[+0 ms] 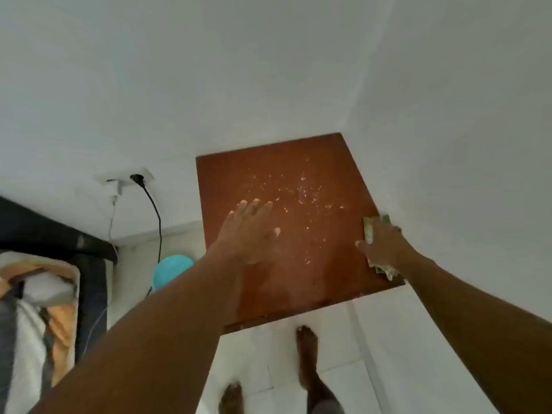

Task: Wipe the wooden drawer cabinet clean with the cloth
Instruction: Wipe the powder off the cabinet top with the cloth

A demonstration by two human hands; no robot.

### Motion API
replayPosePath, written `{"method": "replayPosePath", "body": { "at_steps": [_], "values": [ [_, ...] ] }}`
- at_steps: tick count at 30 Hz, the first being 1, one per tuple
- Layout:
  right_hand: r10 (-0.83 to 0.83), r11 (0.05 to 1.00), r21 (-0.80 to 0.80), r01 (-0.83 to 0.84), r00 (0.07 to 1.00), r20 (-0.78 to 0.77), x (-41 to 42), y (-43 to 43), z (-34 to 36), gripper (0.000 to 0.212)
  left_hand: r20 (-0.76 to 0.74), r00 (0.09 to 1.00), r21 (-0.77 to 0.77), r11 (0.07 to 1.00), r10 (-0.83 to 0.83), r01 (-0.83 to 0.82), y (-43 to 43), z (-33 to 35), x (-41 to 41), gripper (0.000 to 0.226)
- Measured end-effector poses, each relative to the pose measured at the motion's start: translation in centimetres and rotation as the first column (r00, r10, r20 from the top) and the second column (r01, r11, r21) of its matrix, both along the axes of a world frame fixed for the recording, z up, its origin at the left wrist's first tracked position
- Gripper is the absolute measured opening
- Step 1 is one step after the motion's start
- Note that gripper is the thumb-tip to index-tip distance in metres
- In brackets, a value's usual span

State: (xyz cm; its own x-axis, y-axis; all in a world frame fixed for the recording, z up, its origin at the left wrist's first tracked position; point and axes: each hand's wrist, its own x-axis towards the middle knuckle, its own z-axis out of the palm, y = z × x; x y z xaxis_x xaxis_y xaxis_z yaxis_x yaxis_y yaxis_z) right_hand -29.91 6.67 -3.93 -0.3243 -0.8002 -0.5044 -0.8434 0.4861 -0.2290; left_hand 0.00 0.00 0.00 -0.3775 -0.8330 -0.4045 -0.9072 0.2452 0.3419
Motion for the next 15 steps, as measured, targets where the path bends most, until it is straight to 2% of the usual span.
{"method": "replayPosePath", "body": {
  "at_steps": [2, 4, 6, 11, 15],
  "values": [
    [0.052, 0.996, -0.073, -0.061, 0.992, -0.119, -1.7, 0.1, -4.0, 0.074, 0.016, 1.0, 0.01, 1.0, 0.01, -0.01, -0.4, -4.1, -1.7, 0.07],
    [0.074, 0.993, -0.083, -0.089, 0.983, -0.166, -2.7, 0.9, -7.1, 0.079, 0.051, 0.999, 0.024, 0.999, 0.02, -0.021, -0.4, -7.5, -3.2, 0.07],
    [0.036, 0.992, -0.116, -0.053, 0.989, -0.142, -3.9, 1.7, -9.7, 0.076, 0.059, 0.998, 0.023, 1.0, -0.014, 0.012, -0.3, -9.9, -5.1, 0.07],
    [0.002, 0.922, -0.383, -0.05, 0.992, -0.123, -5.7, 3.6, -13.3, 0.06, 0.075, 0.997, 0.063, 0.998, -0.03, 0.025, 0.1, -13.5, -8.5, 0.069],
    [0.07, 0.841, -0.536, -0.071, 0.997, -0.023, -6.0, -0.3, -12.8, 0.048, 0.056, 0.998, 0.052, 0.998, 0.016, -0.019, -0.5, -15.2, -9.8, 0.068]
  ]
}}
